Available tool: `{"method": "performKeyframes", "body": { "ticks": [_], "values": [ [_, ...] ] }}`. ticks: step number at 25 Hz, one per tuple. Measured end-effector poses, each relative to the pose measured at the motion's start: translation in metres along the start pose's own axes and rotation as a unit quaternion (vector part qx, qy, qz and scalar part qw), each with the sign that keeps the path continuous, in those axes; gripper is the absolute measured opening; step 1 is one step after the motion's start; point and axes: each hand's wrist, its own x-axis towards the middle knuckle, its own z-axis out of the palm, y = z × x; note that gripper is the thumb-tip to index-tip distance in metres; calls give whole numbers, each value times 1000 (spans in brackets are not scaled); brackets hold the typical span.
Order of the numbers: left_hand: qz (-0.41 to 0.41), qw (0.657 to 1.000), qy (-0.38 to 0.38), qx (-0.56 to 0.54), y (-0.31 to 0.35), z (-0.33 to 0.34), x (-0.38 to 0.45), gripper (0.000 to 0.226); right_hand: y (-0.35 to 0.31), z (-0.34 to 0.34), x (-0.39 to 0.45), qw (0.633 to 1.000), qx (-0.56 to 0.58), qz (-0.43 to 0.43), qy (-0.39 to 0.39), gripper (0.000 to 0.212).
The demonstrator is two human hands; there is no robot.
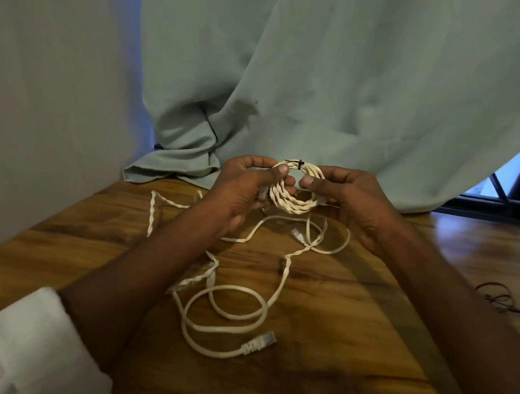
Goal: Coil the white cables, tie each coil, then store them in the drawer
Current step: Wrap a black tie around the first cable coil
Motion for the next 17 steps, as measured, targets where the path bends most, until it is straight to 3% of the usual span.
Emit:
{"method": "performKeyframes", "body": {
  "ticks": [6, 8, 10, 14, 17],
  "values": [
    [-29, 999, -44, 0, 2, 25, -18, 29, -16, -18, -33, 994, -15, 59, 85, 17],
    [-30, 996, -74, 44, 4, 33, -30, 29, -18, -25, -49, 991, -24, 83, 99, 19],
    [14, 981, -106, 160, 5, 37, -40, 29, -20, -35, -70, 989, -13, 108, 98, 20],
    [143, 904, -138, 379, -1, 42, -70, 25, -20, -61, -125, 981, -65, 144, 115, 8],
    [203, 824, -123, 515, -21, 38, -103, 15, -5, -79, -149, 940, -294, 120, 123, 24]
  ]
}}
